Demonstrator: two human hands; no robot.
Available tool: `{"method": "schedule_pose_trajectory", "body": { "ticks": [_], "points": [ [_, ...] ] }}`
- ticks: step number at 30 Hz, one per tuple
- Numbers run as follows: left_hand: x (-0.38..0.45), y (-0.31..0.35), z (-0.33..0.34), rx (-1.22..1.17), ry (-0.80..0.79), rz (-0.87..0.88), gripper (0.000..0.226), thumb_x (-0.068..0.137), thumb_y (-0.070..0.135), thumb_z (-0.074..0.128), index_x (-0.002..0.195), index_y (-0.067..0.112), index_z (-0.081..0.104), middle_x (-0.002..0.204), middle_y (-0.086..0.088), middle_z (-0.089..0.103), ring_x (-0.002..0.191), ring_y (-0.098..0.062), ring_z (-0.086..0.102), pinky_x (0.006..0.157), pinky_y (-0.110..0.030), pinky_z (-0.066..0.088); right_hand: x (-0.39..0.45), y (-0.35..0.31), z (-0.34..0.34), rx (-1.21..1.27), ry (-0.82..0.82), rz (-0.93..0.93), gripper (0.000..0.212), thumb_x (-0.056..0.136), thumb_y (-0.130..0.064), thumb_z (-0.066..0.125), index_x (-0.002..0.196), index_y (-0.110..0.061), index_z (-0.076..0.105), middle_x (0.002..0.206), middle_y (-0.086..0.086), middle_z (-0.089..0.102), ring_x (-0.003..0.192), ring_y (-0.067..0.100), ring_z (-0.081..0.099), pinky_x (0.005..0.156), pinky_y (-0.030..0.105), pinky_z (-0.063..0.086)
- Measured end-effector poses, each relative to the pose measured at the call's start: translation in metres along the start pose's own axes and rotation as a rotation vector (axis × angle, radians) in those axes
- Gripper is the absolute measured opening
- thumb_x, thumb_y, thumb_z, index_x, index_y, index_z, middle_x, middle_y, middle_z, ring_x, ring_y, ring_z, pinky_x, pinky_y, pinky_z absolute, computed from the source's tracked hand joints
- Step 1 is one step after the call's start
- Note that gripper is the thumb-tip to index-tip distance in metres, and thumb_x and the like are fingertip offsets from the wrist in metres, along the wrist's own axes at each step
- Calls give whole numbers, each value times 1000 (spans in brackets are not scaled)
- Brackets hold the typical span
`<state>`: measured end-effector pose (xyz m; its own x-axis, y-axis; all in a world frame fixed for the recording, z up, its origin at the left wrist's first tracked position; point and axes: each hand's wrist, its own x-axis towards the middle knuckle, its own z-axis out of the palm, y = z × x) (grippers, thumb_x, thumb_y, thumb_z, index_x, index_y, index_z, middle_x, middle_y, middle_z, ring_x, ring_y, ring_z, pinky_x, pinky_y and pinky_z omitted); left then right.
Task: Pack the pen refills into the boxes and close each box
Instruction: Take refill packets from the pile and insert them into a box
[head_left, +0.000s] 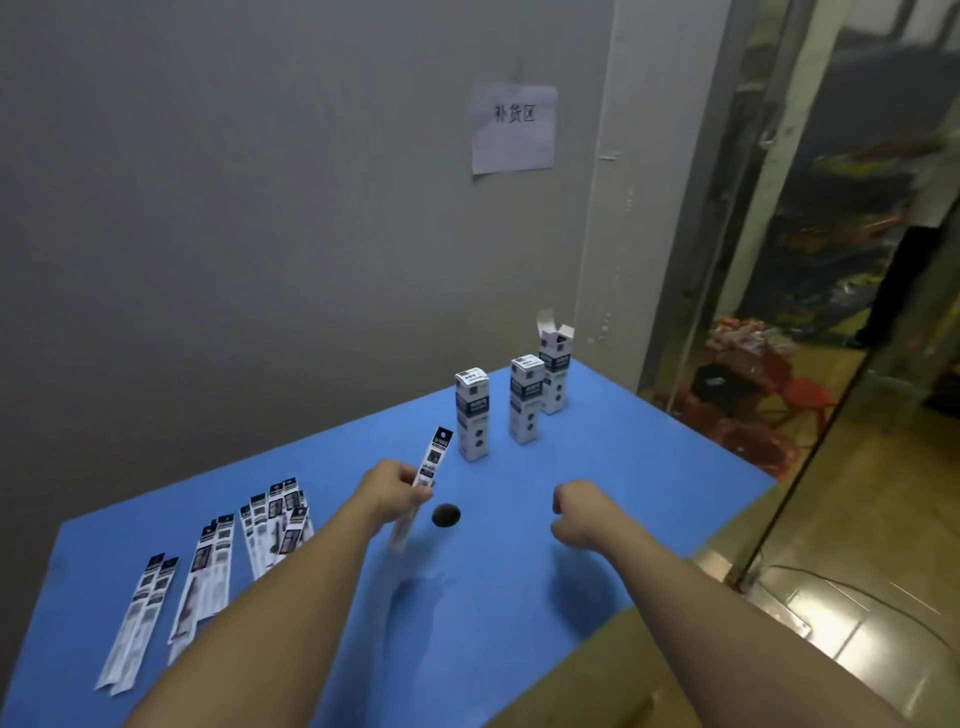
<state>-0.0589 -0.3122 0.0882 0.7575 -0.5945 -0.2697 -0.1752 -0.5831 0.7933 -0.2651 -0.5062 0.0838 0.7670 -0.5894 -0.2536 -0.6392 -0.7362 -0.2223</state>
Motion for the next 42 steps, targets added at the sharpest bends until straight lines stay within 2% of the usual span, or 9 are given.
{"method": "schedule_pose_trajectory", "body": {
  "ticks": [2, 5, 8, 17, 20, 30, 35, 39, 42],
  "points": [
    [0, 24, 25, 24, 42, 24, 5, 82, 17, 78, 83, 17, 73, 85, -2, 69, 79, -17, 64, 69, -28, 50, -4, 32, -7, 10, 7, 29, 30, 88, -17, 52, 117, -8, 56, 122, 10, 54, 109, 29, 57, 93, 39, 52],
    [0, 56, 62, 29, 45, 31, 9, 79, 20, 81, 82, 18, 73, 89, -4, 72, 85, -22, 66, 74, -33, 51, -7, 76, -18, 18, 31, 47, 30, 88, -17, 51, 117, -9, 54, 121, 10, 55, 107, 28, 57, 90, 38, 53],
    [2, 82, 91, 44, 44, 37, 10, 81, 23, 81, 86, 18, 74, 93, -2, 71, 90, -22, 65, 71, -31, 48, -7, 113, -30, 24, 35, 43, 31, 88, -18, 53, 118, -9, 53, 120, 9, 55, 105, 27, 58, 87, 39, 54],
    [21, 153, 170, -55, 120, 31, 9, 84, 13, 78, 86, 8, 71, 93, -11, 71, 92, -26, 64, 85, -42, 52, 10, 218, -63, 2, 51, -16, 29, 90, -22, 55, 117, -11, 54, 116, 8, 56, 103, 26, 57, 89, 41, 54],
    [31, 168, 188, -57, 94, 27, 11, 85, 13, 78, 80, 11, 68, 86, -7, 67, 87, -26, 62, 77, -39, 49, 22, 239, -69, -11, 38, -19, 30, 90, -24, 55, 117, -11, 53, 116, 8, 56, 103, 26, 57, 89, 41, 54],
    [93, 199, 226, -69, 70, 73, 8, 87, 14, 76, 85, 14, 69, 85, 3, 67, 77, -11, 59, 67, -28, 44, 103, 266, -90, -43, 9, -72, 34, 90, -20, 53, 122, -9, 52, 120, 8, 56, 106, 27, 57, 90, 41, 53],
    [135, 200, 236, -48, -1, 59, 12, 83, 13, 80, 78, 16, 70, 79, 3, 69, 83, -19, 63, 73, -31, 47, 157, 265, -109, -22, -16, -79, 35, 87, -19, 54, 121, -10, 53, 120, 9, 56, 104, 27, 59, 91, 41, 54],
    [157, 207, 234, -31, -45, 52, 8, 82, 12, 81, 84, 13, 73, 84, 1, 73, 85, -20, 68, 74, -37, 56, 203, 259, -127, 73, -2, -85, 40, 85, -21, 57, 122, -8, 56, 121, 11, 59, 106, 28, 60, 92, 40, 54],
    [167, 211, 234, -44, -82, 44, 8, 83, 4, 77, 86, 8, 72, 90, -5, 74, 92, -25, 70, 81, -41, 61, 232, 248, -134, 167, -15, -106, 43, 85, -20, 60, 126, -10, 54, 123, 10, 58, 104, 26, 60, 90, 37, 54]
  ]
}}
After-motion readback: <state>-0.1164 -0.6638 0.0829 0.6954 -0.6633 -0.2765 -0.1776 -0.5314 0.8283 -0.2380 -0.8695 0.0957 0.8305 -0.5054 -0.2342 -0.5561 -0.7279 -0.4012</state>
